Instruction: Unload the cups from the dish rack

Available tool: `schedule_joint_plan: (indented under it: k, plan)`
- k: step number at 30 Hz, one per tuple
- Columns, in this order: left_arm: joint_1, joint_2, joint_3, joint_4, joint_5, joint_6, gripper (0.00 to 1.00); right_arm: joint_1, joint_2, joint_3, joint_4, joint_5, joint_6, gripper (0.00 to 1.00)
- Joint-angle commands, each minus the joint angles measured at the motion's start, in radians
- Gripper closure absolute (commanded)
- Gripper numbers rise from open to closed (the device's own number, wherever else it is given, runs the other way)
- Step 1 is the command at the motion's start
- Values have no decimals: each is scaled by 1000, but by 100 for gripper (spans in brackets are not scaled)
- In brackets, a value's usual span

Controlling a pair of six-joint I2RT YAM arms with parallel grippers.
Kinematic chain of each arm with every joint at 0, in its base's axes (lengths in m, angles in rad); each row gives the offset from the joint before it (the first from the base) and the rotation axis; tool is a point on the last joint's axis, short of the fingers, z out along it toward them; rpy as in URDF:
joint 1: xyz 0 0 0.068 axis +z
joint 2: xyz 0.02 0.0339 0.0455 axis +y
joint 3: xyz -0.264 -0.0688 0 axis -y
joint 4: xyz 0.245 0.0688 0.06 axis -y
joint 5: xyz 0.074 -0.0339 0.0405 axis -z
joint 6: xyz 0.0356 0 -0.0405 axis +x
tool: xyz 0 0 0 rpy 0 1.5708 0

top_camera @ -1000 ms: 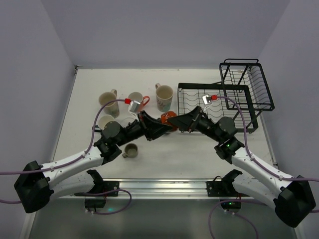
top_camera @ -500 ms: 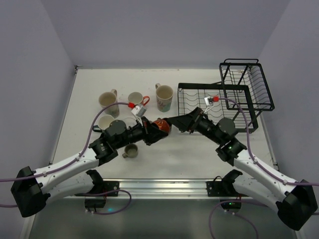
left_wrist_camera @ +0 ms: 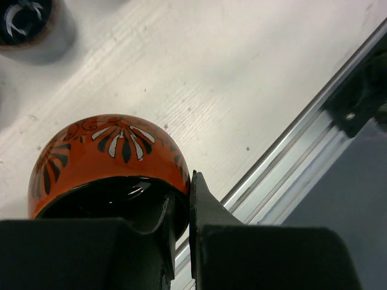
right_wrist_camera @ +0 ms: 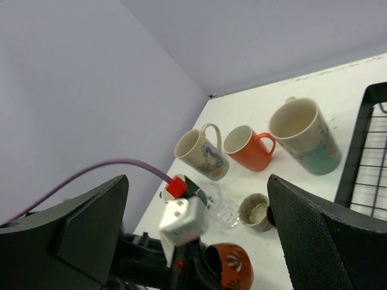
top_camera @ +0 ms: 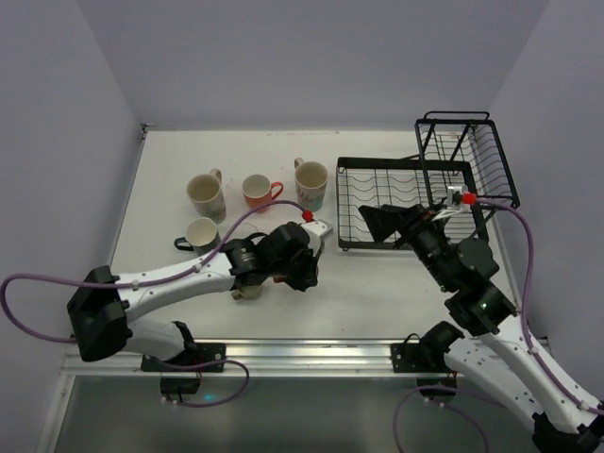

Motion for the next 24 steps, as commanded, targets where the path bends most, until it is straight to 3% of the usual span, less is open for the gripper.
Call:
schedule_joint_plan:
  k: [1, 16, 24]
  plan:
    - [-41, 96, 81, -111, -59, 67, 100, 0, -62, 50, -92, 134, -101, 1]
    - [-47, 295, 112, -117, -104, 84, 100, -2, -266, 26, -166, 260, -165, 1]
    - [-47, 326, 117, -114, -121, 87, 78, -2, -272, 26, -177, 268, -167, 1]
